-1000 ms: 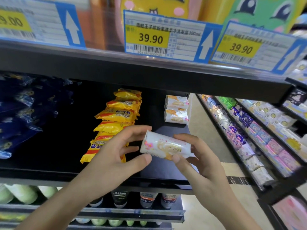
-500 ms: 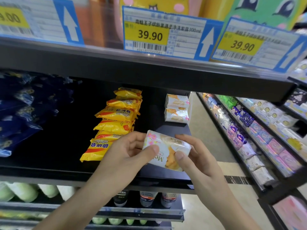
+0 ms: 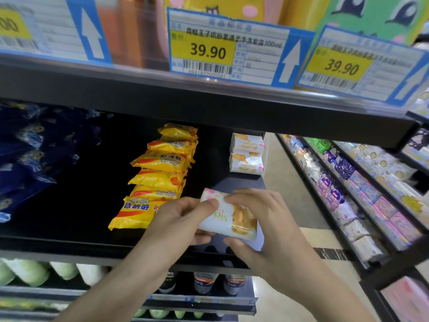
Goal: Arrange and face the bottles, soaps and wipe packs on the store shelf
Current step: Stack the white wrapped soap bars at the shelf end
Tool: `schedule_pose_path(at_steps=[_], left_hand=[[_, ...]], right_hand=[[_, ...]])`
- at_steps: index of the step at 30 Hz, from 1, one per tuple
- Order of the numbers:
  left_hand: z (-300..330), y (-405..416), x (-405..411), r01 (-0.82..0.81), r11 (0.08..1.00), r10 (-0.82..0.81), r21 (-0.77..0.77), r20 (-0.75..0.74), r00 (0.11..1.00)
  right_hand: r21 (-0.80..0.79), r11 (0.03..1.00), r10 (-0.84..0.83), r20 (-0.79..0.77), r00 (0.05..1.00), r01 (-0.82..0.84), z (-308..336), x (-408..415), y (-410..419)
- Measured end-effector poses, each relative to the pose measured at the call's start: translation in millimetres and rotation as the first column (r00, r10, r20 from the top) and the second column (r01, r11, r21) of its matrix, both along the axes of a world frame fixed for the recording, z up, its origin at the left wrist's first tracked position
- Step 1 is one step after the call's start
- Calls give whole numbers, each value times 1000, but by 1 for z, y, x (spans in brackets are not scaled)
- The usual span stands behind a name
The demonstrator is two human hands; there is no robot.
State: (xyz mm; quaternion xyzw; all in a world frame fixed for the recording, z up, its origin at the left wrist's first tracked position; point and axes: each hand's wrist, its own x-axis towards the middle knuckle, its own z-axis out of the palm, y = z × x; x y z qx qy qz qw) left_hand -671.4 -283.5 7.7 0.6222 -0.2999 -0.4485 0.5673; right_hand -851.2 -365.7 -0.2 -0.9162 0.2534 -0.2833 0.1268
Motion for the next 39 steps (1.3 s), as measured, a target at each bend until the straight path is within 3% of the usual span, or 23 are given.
schedule_pose_path(at_steps=[6,7,9,10,12,14,17,26,29,32,35,39], left_hand=[[3,-3,6,-75,997,70,-25,-168,983],[1,-1,6,-74,996,69,-40,-113,991],[-9,6,6,-7,998,22,-68,216,976],[-15,11,5,47,997,-16,-63,426,905],[-19,18,2,156,987,-84,-26,747,660],[-25,15,0,225,974,-135,32,878,460],[-38,5,0,258,962,-172,91,936,308],[-50,-16,-2,175,975,-152,140,987,54],[-50,-17,2,184,971,-158,150,987,28],[-52,-18,3,201,969,-154,145,988,27],[-54,-19,4,205,970,-147,135,988,45],[-53,-17,7,211,972,-125,100,986,106]], right_hand=[[89,996,-35,23,999,33,4,6,-29],[101,994,-50,24,998,47,4,8,-39],[133,988,-79,-3,997,78,4,15,-61],[151,984,-88,-26,996,91,5,21,-70],[175,980,-82,-70,994,93,2,34,-86],[211,975,-49,-107,993,71,-3,48,-98],[278,959,-13,-139,990,52,-9,66,-106],[232,971,0,-229,974,54,-18,83,-105],[229,972,-31,-111,993,56,-5,74,-116],[141,958,-259,54,964,249,8,69,-142],[-65,879,-476,-135,869,472,17,73,-171],[-78,869,-490,-278,826,489,24,85,-192]])
